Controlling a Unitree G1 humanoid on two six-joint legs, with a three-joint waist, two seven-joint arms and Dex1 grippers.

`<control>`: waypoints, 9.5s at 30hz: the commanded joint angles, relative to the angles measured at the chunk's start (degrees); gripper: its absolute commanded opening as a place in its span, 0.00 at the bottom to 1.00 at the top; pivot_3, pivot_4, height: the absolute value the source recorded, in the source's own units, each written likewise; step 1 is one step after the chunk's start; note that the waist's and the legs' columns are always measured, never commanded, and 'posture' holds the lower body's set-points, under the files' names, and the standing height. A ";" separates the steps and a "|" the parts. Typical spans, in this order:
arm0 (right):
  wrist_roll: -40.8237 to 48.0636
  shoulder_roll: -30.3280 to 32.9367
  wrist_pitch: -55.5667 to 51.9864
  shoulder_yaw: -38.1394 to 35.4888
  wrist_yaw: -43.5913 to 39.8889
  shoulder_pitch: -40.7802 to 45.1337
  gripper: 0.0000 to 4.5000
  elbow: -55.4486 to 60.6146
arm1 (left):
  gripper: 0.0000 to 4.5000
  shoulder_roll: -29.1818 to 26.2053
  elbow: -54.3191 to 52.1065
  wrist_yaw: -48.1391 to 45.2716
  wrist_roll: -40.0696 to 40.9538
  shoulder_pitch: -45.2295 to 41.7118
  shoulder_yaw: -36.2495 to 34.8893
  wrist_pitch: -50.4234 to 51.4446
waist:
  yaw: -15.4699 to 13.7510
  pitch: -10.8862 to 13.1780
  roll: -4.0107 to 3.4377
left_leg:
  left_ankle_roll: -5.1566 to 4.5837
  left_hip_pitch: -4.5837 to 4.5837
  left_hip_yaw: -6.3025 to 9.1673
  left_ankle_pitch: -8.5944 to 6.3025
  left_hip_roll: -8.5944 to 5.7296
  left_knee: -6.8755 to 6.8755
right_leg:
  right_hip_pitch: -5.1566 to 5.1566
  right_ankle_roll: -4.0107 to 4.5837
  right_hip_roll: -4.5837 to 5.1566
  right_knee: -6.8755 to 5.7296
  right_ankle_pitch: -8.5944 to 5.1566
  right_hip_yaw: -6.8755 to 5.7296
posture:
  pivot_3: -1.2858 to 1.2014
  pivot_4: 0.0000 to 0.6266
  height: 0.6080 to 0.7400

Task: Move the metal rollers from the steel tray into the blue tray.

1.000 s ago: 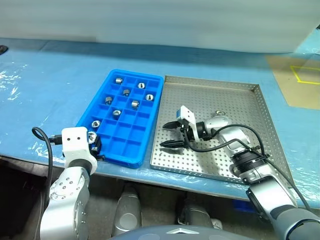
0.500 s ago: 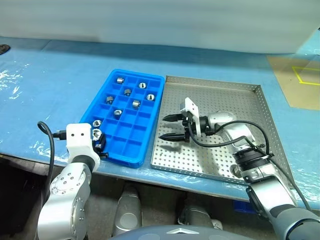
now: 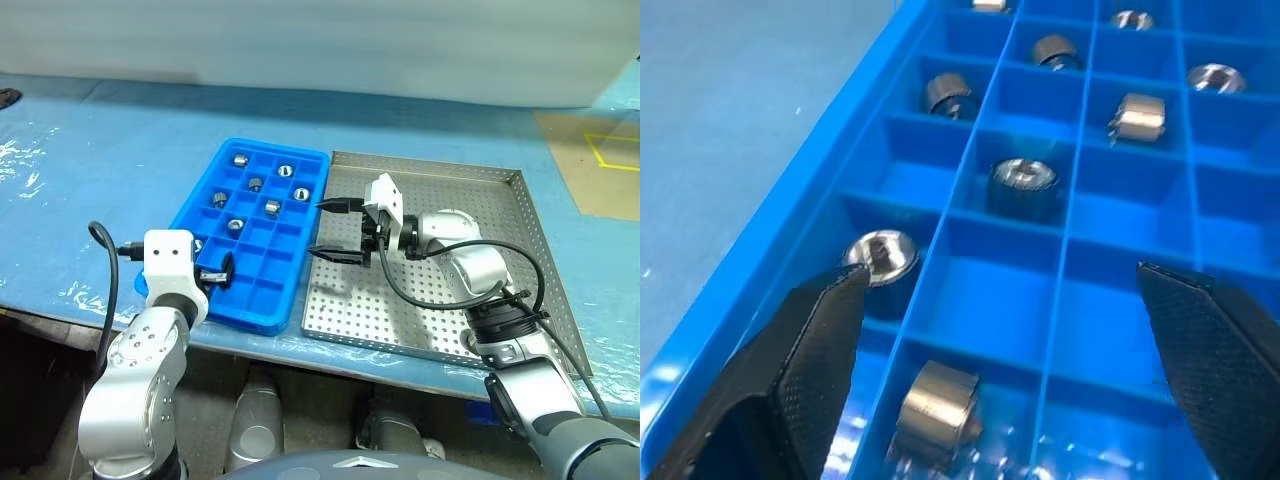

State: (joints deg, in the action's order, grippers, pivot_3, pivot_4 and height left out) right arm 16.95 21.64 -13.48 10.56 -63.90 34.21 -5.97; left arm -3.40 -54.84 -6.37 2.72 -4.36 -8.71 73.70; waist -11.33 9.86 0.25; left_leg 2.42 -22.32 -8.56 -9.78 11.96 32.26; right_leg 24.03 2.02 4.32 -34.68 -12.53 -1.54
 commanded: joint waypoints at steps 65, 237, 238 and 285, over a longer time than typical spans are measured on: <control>2.68 18.99 -42.89 -11.04 32.88 -15.87 1.00 18.72 | 0.99 -13.05 55.04 -47.17 10.44 -26.93 25.34 -52.85 | 11.79 -0.14 -0.23 | -0.13 0.64 -0.26 0.06 -0.07 0.04 | -0.50 -0.02 -0.03 -0.08 0.03 0.37 | 0.41 0.24 1.00; -8.02 -1.94 -27.08 -14.83 39.80 5.35 0.99 -11.41 | 1.00 -12.10 45.50 -26.41 13.48 -26.18 20.82 -39.43 | 10.17 -0.11 -0.18 | 0.44 0.27 -0.09 0.31 -0.06 0.52 | 0.07 0.03 -0.08 -0.99 0.05 0.42 | 0.44 0.24 1.00; -7.98 -2.07 -26.97 -14.80 39.72 5.35 0.99 -11.83 | 1.00 -12.01 45.22 -26.34 13.49 -25.96 20.79 -39.28 | 10.17 -0.11 -0.18 | 0.43 0.28 -0.09 0.31 -0.06 0.53 | 0.07 0.04 -0.08 -0.99 0.06 0.42 | 0.44 0.24 1.00; -7.51 -18.66 -16.03 2.71 18.30 19.60 0.36 -19.25 | 1.00 -12.58 1.23 -3.25 17.25 1.20 3.22 -11.33 | 4.31 -0.08 -0.15 | 0.44 0.07 0.00 0.28 0.02 -0.04 | 0.12 0.08 -0.04 -0.35 0.04 0.06 | 0.66 0.24 1.00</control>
State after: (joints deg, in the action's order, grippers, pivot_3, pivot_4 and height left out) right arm 9.74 3.16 -30.05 12.55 -44.65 51.88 -25.34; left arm -16.07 -49.45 -10.39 19.25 -3.61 -4.29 61.38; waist -7.02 9.79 0.10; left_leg 2.86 -22.26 -8.55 -9.50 11.98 32.21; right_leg 24.15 2.10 4.28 -35.01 -12.49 -1.49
